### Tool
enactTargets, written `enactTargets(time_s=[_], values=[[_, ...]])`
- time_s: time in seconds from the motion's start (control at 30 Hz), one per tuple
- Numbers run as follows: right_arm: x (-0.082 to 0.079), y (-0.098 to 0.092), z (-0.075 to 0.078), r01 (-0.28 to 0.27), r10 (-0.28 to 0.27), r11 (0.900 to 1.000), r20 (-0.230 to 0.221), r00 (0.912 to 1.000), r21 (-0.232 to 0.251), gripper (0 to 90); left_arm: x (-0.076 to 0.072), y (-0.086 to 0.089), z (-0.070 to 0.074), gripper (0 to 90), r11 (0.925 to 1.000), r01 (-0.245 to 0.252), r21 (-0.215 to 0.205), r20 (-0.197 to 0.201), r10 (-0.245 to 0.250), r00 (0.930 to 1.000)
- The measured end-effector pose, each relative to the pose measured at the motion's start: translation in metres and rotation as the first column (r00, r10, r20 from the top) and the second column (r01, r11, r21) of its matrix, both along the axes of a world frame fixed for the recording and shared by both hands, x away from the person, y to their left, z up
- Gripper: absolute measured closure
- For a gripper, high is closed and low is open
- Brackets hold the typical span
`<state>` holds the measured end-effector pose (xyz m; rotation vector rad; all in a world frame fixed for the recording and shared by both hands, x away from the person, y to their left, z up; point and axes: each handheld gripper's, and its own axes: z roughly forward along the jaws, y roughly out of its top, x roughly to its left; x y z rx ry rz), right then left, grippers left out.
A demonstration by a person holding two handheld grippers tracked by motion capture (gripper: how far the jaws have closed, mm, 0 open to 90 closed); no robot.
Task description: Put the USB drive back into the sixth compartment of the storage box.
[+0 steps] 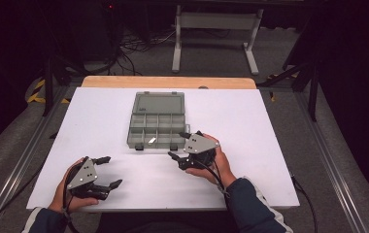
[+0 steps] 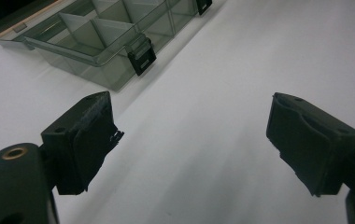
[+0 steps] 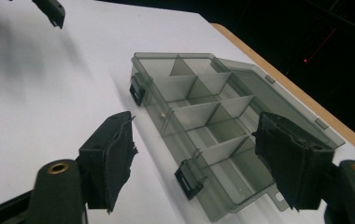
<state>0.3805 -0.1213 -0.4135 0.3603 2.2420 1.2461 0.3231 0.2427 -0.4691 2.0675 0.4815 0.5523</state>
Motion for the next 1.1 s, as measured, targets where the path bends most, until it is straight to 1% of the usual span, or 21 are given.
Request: enactTargets(time_s=[0.17,0.3,0.4,0.7,0.8,0.93,1.03,1.1], values=[[-0.004,-0.001,-0.003,-0.001,0.001,1.0,-0.005,1.0,0.001,28.6,-0.001,0.0,0.001,18.8,1.0,-0.006,0.002,0.006,0.006,1.0],[-0.005,-0.003,-0.005,0.01,-0.01,1.0,-0.012,0.9999,-0.001,25.3,-0.001,0.0,0.001,19.7,1.0,-0.008,0.003,0.008,0.008,0.9999],[-0.007,-0.005,-0.006,0.011,-0.011,1.0,-0.024,0.9996,0.006,24.4,-0.001,0.0,0.001,20.0,1.0,-0.005,0.002,0.009,0.005,0.9999],[-0.014,-0.015,-0.009,0.024,-0.023,1.0,-0.041,0.9989,0.007,24.3,-0.001,0.0,0.002,21.3,1.0,-0.005,0.0,0.01,0.005,0.9999],[-0.016,-0.02,-0.01,0.022,-0.022,1.0,-0.044,0.9988,-0.003,25.6,-0.001,0.0,0.002,22.9,1.0,-0.002,0.001,0.015,0.002,0.9999],[-0.019,-0.024,-0.012,0.022,-0.022,1.0,-0.049,0.9986,-0.006,27.5,-0.002,0.001,0.002,25.1,1.0,-0.004,-0.006,0.018,0.004,0.9998],[-0.021,-0.027,-0.013,0.022,-0.023,1.0,-0.051,0.9984,-0.009,30.3,-0.002,0.001,0.003,27.5,1.0,-0.001,-0.01,0.017,0.001,0.9998],[-0.022,-0.03,-0.014,0.019,-0.019,1.0,-0.052,0.9985,-0.007,33.8,-0.002,0.001,0.003,29.3,1.0,-0.002,-0.009,0.021,0.003,0.9998]])
